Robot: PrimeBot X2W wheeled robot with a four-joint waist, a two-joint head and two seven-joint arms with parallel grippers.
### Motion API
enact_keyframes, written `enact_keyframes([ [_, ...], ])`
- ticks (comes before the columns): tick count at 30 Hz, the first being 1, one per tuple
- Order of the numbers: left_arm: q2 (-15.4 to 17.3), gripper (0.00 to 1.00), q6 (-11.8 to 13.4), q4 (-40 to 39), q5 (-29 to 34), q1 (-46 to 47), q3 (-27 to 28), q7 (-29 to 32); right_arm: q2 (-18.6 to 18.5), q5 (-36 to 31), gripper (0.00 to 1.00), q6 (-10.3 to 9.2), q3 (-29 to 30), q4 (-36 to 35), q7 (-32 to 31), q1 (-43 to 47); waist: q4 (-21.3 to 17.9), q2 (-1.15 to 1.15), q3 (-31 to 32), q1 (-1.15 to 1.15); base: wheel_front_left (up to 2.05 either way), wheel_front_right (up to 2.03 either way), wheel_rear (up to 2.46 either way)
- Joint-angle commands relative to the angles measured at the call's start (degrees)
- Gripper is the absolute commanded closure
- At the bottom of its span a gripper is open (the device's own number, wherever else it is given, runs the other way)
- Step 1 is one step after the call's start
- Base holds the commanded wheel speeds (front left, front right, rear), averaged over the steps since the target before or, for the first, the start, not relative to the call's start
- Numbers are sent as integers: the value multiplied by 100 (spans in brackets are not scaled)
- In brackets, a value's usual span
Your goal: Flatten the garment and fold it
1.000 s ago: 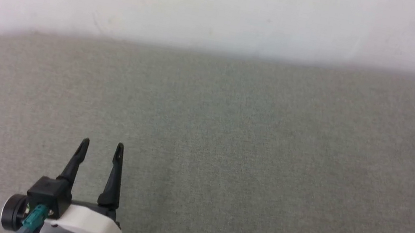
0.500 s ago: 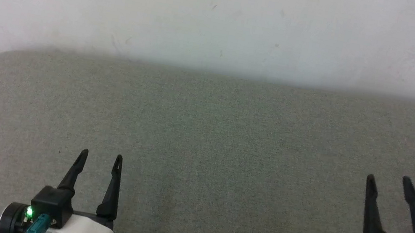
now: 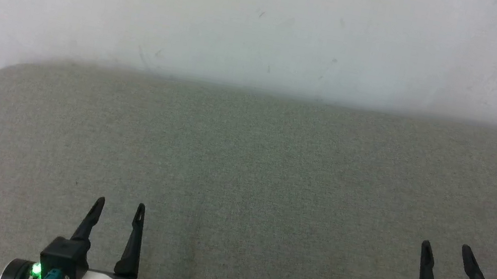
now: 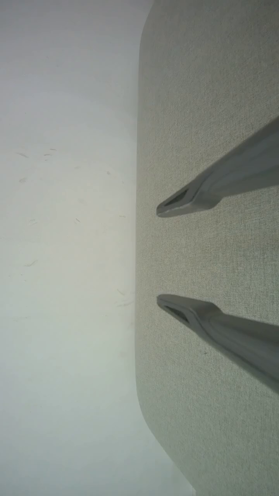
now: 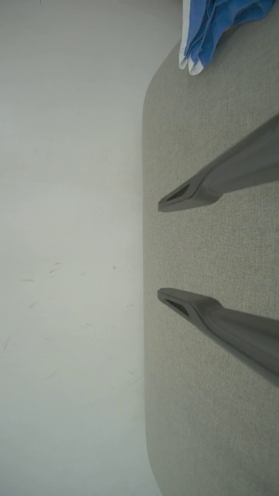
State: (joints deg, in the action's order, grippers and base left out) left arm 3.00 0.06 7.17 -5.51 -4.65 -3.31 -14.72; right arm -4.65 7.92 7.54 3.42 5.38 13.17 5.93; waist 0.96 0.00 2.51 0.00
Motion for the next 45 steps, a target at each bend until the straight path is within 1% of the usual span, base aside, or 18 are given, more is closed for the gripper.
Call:
enact_keyframes([
  [1,5,0,-4,-1,21,-58,9,-28,24,-47,0,-5,10,19,32,22,6,0,-3,0,0,0,0],
  [5,2,0,6,-6,30,-68,-2,-28,30,-57,0,-5,-14,38,40,24,37,0,0,0,0,0,0],
  [9,-1,0,-4,-19,26,-69,-33,-28,-44,-155,0,-5,-75,88,33,34,65,0,-7,0,0,0,0],
  [11,-3,0,-37,-28,-105,-83,-6,-28,-53,-148,0,-5,-73,101,38,27,75,0,-12,0,0,0,0],
  [12,-3,100,-35,-19,-151,-3,-3,0,-44,-139,100,0,-56,95,5,0,75,0,-11,0,0,0,0],
  [16,-2,100,-47,-28,-220,1,-8,12,-42,-140,100,0,-41,94,-6,-2,77,0,-13,0,0,0,0],
  [45,-4,100,-38,-183,-47,105,68,340,7,-286,100,-1,-109,-48,-300,-135,38,0,-66,0,0,0,0],
])
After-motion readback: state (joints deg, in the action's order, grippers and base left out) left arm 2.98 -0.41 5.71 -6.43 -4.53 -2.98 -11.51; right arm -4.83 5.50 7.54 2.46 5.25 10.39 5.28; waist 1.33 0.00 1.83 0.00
